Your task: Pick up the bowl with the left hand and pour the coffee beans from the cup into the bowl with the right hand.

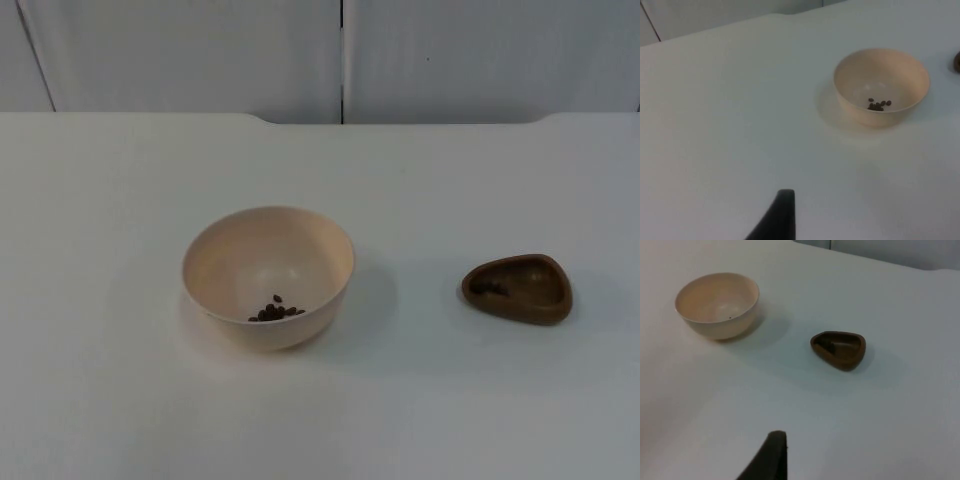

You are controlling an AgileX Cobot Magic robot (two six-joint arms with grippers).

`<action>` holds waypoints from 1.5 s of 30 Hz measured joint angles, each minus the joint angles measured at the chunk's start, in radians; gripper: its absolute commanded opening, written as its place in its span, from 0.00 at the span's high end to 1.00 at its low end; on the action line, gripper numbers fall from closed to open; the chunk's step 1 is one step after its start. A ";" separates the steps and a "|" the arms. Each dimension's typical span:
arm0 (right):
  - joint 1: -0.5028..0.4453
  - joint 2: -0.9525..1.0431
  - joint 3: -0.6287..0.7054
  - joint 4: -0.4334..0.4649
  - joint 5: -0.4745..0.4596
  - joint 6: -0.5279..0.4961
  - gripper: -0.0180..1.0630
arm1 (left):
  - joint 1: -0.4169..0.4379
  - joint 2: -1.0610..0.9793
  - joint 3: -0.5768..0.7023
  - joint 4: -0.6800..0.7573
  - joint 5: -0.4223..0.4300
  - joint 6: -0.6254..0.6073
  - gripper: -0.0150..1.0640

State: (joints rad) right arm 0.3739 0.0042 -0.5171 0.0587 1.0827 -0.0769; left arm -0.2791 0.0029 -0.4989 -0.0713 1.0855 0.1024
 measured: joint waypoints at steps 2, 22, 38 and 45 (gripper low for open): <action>0.000 0.000 0.000 -0.007 0.000 0.012 0.01 | 0.000 0.000 0.000 0.002 0.000 -0.006 0.01; 0.000 0.000 0.000 -0.053 0.000 0.068 0.01 | 0.000 0.000 0.000 0.048 0.000 -0.058 0.01; 0.000 0.000 0.000 -0.053 0.000 0.062 0.01 | 0.000 0.000 0.000 0.052 0.000 -0.058 0.01; 0.000 0.000 0.000 -0.053 0.000 0.062 0.01 | 0.000 0.000 0.000 0.052 0.000 -0.058 0.01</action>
State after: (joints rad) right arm 0.3739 0.0042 -0.5171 0.0058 1.0827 -0.0147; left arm -0.2791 0.0029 -0.4989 -0.0191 1.0855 0.0443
